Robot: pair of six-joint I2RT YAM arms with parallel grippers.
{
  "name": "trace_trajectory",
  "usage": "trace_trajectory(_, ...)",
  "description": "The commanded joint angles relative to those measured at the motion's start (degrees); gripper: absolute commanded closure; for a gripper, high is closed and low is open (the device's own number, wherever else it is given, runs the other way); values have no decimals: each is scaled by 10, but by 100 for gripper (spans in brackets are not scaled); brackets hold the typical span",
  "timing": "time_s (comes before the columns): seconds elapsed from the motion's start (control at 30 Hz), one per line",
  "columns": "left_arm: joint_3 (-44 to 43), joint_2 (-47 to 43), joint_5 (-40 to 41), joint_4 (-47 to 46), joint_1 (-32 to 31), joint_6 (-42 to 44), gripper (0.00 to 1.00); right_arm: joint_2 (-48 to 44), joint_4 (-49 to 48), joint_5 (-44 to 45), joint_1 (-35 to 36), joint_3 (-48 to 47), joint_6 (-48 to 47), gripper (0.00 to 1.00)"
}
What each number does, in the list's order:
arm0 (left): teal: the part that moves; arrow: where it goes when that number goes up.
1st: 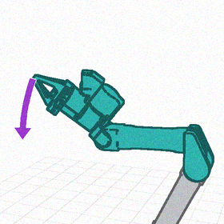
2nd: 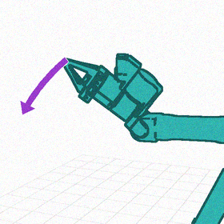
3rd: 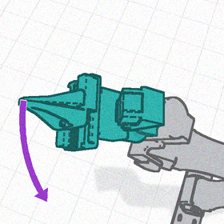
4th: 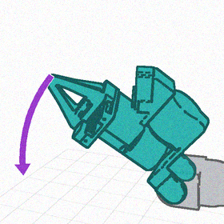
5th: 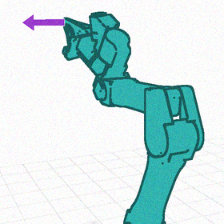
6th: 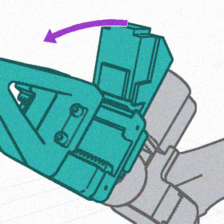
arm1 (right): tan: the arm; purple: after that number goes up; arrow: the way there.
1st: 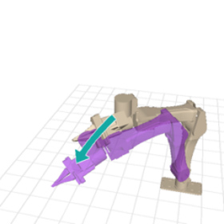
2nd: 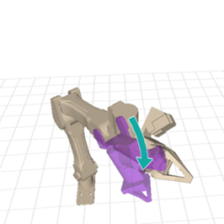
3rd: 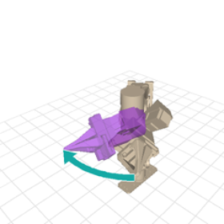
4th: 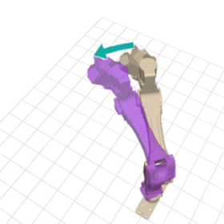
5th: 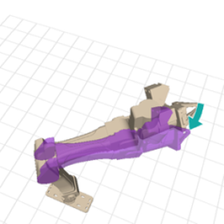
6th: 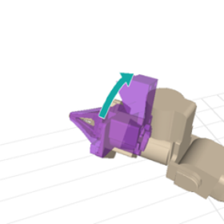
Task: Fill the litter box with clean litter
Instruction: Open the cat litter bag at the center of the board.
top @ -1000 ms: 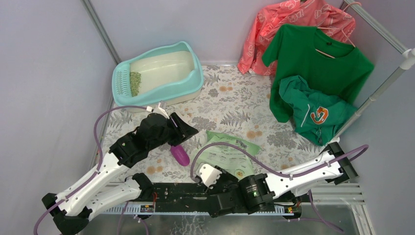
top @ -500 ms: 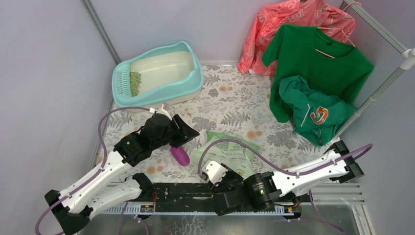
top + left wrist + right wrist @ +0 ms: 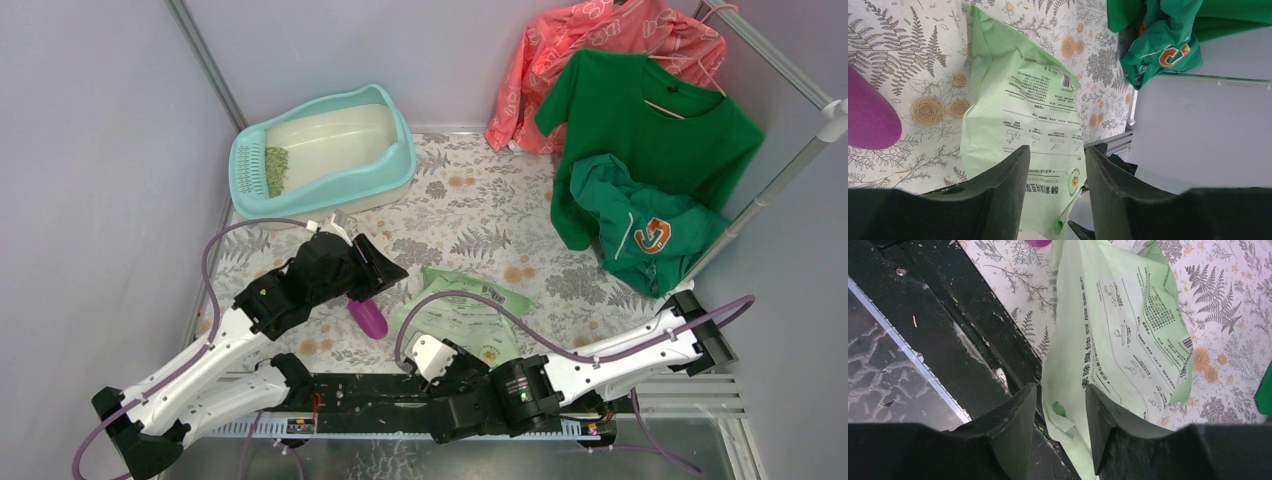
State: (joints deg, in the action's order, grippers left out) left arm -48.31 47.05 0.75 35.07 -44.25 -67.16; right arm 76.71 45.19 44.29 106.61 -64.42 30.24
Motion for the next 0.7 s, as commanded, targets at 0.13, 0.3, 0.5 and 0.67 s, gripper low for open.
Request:
trace_trajectory(0.13, 9, -1, -5, -33, 2, -1, 48, 14, -12, 18, 1, -1, 1, 53)
trace_trajectory(0.3, 10, -1, -5, -35, 2, -1, 47, 2, -2, 38, 0, 1, 13, 55)
trace_trajectory(0.5, 13, 2, -5, -42, 2, -3, 47, -16, 2, 43, -6, 15, 21, 57)
trace_trajectory(0.67, 12, 4, -5, -45, 2, -3, 47, -20, -1, 43, -10, 25, 24, 58)
